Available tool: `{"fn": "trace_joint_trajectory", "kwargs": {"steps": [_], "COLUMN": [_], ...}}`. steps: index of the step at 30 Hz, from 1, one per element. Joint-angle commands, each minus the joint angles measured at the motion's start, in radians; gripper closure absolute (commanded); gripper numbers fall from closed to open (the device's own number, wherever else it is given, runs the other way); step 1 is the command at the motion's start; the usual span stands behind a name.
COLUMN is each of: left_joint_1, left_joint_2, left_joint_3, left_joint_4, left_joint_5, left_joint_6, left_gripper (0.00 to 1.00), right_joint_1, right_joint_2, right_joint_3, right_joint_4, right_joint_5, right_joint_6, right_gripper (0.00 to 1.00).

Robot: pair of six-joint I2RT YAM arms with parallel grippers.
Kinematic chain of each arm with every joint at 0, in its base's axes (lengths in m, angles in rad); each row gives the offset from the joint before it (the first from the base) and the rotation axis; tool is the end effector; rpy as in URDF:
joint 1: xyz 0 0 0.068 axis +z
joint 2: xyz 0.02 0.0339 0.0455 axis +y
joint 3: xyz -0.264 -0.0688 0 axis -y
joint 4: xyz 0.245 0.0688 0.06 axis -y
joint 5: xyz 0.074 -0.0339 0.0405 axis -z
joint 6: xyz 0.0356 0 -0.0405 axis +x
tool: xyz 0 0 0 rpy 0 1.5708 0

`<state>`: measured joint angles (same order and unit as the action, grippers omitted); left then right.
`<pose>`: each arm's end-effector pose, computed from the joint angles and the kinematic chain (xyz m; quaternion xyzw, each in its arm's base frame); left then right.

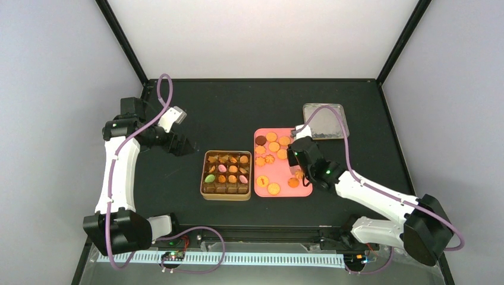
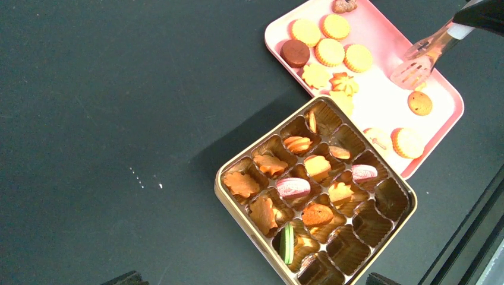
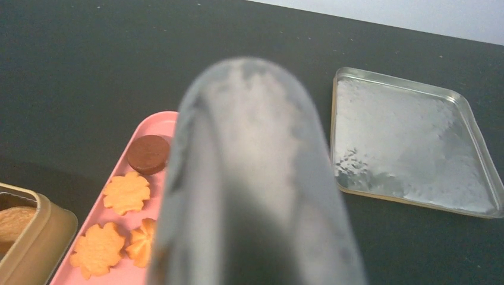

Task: Pack the cookies
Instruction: Pick up the fake cookies from the plate.

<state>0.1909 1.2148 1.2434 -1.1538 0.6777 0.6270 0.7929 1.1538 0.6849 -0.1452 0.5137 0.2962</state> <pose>0.2153 0.0189 0.3361 0.2707 0.8822 -0.2146 0.3201 0.1841 0.1619 0.2372 -0.0977 0.8610 0.0377 0.4976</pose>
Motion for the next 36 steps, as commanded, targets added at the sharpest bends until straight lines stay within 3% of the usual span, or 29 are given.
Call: {"fn": "trace_joint_trajectory", "kwargs": {"steps": [1, 9, 21, 36], "left_joint_1": [0.010, 0.011, 0.011, 0.010], "left_joint_2": [-0.004, 0.004, 0.007, 0.000], "left_joint_3": [0.033, 0.027, 0.038, 0.051], "left_joint_4": [-0.018, -0.016, -0.022, -0.029], "left_joint_5": [0.017, 0.019, 0.015, 0.010], "left_joint_6": [0.013, 0.017, 0.019, 0.015], "left_gripper": [0.01, 0.01, 0.01, 0.01], "right_joint_1": [-0.010, -0.013, -0.013, -0.013], "right_joint_2": [-0.037, -0.019, -0.032, -0.093], "right_joint_3": [-0.028, -0.022, 0.006, 0.063], "right_joint_4": [0.013, -0.017, -0.016, -0.024], "right_joint_5": [0.056, 0.054, 0.039, 0.038], "right_joint_6": [0.039, 0.073, 0.069, 0.028], "right_gripper": [0.61, 0.66, 0.99, 0.99]}}
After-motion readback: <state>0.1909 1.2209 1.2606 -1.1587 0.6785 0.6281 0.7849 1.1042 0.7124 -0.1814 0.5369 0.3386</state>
